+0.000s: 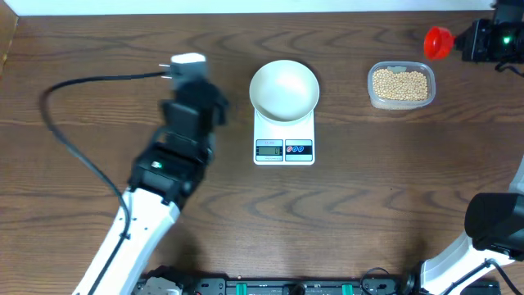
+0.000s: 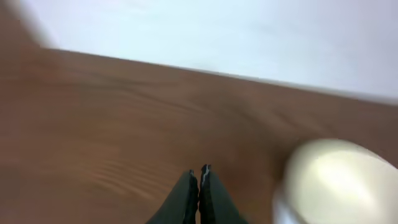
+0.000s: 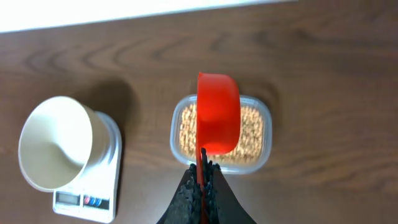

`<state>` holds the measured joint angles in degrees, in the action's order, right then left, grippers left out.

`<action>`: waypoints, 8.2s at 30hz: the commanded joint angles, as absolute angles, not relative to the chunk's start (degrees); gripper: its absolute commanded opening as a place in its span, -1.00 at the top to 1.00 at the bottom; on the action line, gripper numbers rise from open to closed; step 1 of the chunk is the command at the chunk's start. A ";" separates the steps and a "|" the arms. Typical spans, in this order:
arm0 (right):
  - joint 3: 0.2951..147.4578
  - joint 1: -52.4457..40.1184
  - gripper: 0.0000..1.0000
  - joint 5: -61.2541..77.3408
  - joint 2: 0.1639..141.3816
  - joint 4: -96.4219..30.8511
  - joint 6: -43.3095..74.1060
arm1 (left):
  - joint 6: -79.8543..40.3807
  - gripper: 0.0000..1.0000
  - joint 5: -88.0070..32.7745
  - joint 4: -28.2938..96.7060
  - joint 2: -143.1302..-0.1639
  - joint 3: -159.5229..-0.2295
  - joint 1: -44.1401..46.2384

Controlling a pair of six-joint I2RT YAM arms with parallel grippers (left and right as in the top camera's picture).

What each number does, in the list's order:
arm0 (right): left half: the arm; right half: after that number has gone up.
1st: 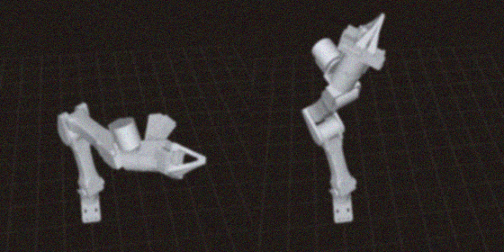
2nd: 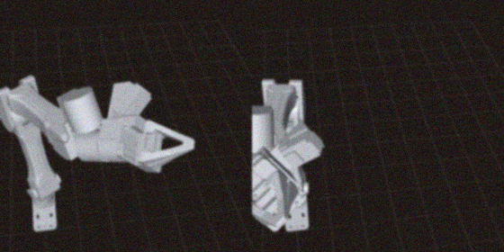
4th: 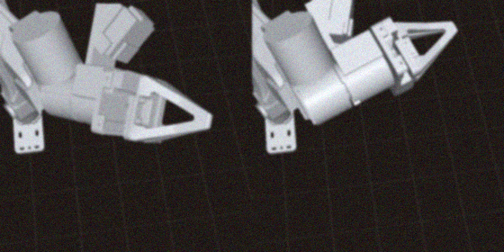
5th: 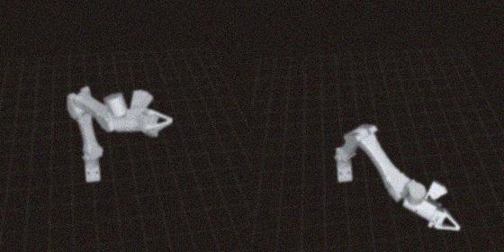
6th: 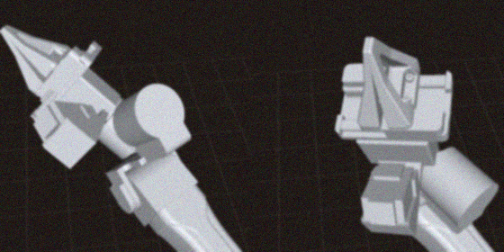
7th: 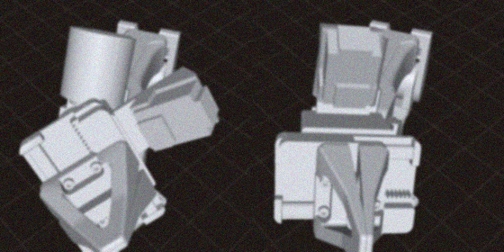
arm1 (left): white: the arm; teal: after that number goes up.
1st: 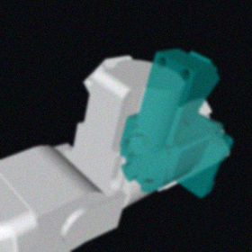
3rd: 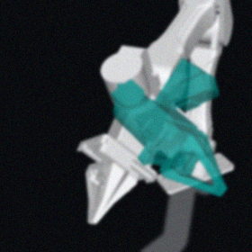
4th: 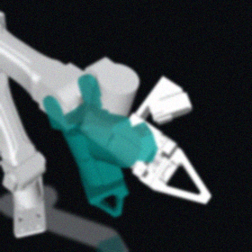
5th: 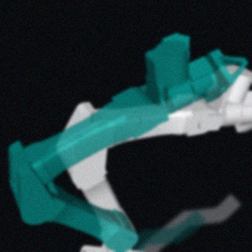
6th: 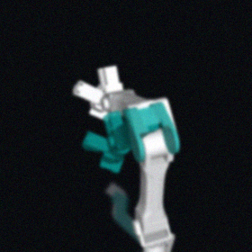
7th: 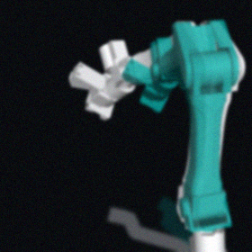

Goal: Scoop item into bowl and weigh 50g on scale

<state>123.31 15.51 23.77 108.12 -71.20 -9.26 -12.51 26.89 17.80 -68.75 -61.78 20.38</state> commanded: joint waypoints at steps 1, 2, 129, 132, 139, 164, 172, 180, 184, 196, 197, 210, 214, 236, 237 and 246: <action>123.52 15.20 0.98 24.56 108.57 -68.20 -9.13 | -14.13 0.85 36.05 14.61 -69.69 -62.26 12.14; 123.52 15.22 0.98 24.56 108.57 -66.85 -8.45 | -14.50 0.85 36.05 13.37 -70.13 -62.26 10.09; 87.81 4.16 0.98 4.71 109.10 -46.22 3.62 | -0.01 -0.97 6.63 14.55 -79.20 -62.11 1.67; 87.57 4.38 0.98 6.79 109.10 -45.98 5.82 | -0.01 -0.97 6.63 14.55 -79.20 -62.11 1.67; 87.57 6.94 0.98 14.63 109.10 -46.09 11.94 | -0.01 -0.97 6.61 14.55 -79.20 -62.11 1.67; 87.59 13.89 0.98 31.35 116.92 -45.89 19.75 | -0.01 -0.97 6.63 14.55 -79.20 -62.11 1.67; 87.59 17.52 0.98 41.30 116.92 -45.58 19.68 | -0.01 -0.97 6.61 14.55 -79.20 -62.11 1.67; 87.59 20.53 0.98 47.86 116.92 -45.67 18.37 | -0.01 -0.97 6.63 14.55 -79.20 -62.11 1.67; 87.59 20.75 0.98 50.02 116.92 -45.74 17.47 | -0.01 -0.97 6.61 14.57 -79.20 -62.11 1.67; 87.57 20.88 0.98 49.15 118.83 -45.60 15.62 | -0.01 -0.97 6.63 14.55 -79.20 -62.11 1.67; 87.57 20.84 0.98 49.08 119.24 -45.67 15.62 | -0.01 -0.97 6.63 14.55 -79.20 -62.11 1.67; 87.61 20.08 0.98 52.38 122.50 -45.43 15.59 | -0.01 -0.97 6.63 14.55 -79.20 -62.11 1.67; 87.64 21.04 0.98 56.21 122.50 -44.88 15.03 | -0.01 -0.97 6.63 14.55 -79.20 -62.11 1.67; 87.64 28.60 0.98 68.12 122.50 -47.40 7.73 | -0.01 -0.97 6.63 14.55 -79.20 -62.11 1.67; 87.64 28.80 0.98 68.16 122.50 -47.57 7.57 | -0.01 -0.97 6.63 14.55 -79.20 -62.11 1.67; 87.64 30.02 0.98 72.73 122.50 -48.49 3.81 | -0.01 -0.97 6.63 14.55 -79.20 -62.11 1.67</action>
<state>87.90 29.21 67.72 122.43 -48.21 7.14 -1.02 7.16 14.59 -78.89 -61.78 1.91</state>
